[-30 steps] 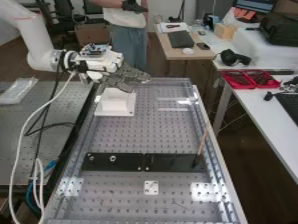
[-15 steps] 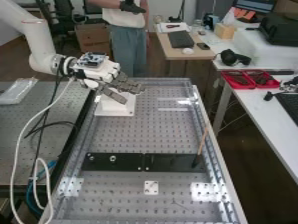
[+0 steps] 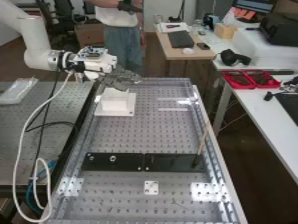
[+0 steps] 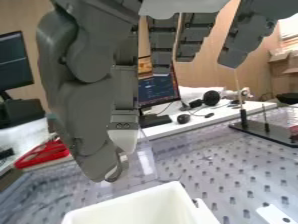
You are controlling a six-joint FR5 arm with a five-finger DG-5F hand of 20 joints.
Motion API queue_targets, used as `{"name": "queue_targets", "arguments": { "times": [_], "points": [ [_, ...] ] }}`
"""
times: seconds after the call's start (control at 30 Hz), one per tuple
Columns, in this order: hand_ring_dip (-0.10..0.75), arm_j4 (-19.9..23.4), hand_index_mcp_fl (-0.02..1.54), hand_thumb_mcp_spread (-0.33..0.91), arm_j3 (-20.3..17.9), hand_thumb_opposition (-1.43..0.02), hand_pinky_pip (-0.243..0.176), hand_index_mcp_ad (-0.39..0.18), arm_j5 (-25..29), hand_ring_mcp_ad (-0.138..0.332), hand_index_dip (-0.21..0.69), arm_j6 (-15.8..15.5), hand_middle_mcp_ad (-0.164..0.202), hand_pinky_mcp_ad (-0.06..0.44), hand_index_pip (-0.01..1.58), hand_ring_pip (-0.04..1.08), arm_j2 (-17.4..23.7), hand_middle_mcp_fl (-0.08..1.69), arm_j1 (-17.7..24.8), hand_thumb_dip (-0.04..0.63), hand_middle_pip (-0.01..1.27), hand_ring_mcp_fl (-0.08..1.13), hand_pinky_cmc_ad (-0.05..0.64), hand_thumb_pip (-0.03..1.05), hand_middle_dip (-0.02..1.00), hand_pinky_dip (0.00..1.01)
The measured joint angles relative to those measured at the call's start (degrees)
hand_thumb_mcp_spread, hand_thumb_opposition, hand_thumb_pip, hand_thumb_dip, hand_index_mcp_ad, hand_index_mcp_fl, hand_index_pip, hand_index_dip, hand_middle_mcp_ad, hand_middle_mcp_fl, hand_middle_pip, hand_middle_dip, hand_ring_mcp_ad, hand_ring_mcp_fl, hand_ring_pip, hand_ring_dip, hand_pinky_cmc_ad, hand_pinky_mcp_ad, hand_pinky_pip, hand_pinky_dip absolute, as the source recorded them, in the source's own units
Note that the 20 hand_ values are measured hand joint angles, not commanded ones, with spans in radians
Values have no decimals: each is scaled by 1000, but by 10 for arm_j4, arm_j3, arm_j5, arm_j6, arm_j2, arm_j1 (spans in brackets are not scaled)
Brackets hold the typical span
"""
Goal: Grab the bearing and place it in the white container
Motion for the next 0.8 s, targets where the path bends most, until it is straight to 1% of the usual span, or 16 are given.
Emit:
{"name": "queue_targets", "arguments": {
  "times": [0.2,0.4,0.5,0.6,0.63,0.67,0.7,0.73,0.77,0.8],
  "points": [
    [7,-8,840,614,3,-969,-91,-99,-30,54,278,-14,63,248,1038,101,-12,106,1,267,143,7,333,360,138,154],
    [7,-8,840,614,11,-969,-91,-99,-43,54,278,-24,63,248,1038,101,-39,106,-11,267,143,7,333,360,138,154],
    [7,-12,840,614,15,-969,-91,-99,-47,54,278,-18,63,251,1038,101,-46,106,-17,267,143,7,333,360,138,154],
    [7,-29,827,607,20,-974,-91,-101,-48,56,278,-9,63,248,1049,101,-51,101,-21,267,143,7,333,360,138,154],
    [7,-35,803,614,22,-976,-91,-101,-50,63,278,-4,63,248,1058,101,-51,101,-23,269,143,7,333,363,138,154],
    [7,-42,703,599,24,-944,-91,-105,-52,63,278,4,63,250,1070,101,-52,89,-25,269,140,7,337,412,138,154],
    [7,-45,604,595,24,-930,-91,-112,-52,58,278,6,63,250,1075,101,-52,66,-26,271,140,3,339,490,138,154],
    [7,-51,522,559,25,-913,-91,-119,-54,63,278,12,63,251,1075,101,-51,59,-27,271,140,3,340,518,138,154],
    [7,-55,408,531,25,-899,-91,-120,-56,79,272,17,65,248,1072,101,-50,42,-29,272,140,3,339,531,138,154],
    [7,-56,368,511,25,-883,-91,-120,-57,82,271,18,65,244,1052,101,-50,26,-30,272,143,2,340,531,138,154]
  ]
}}
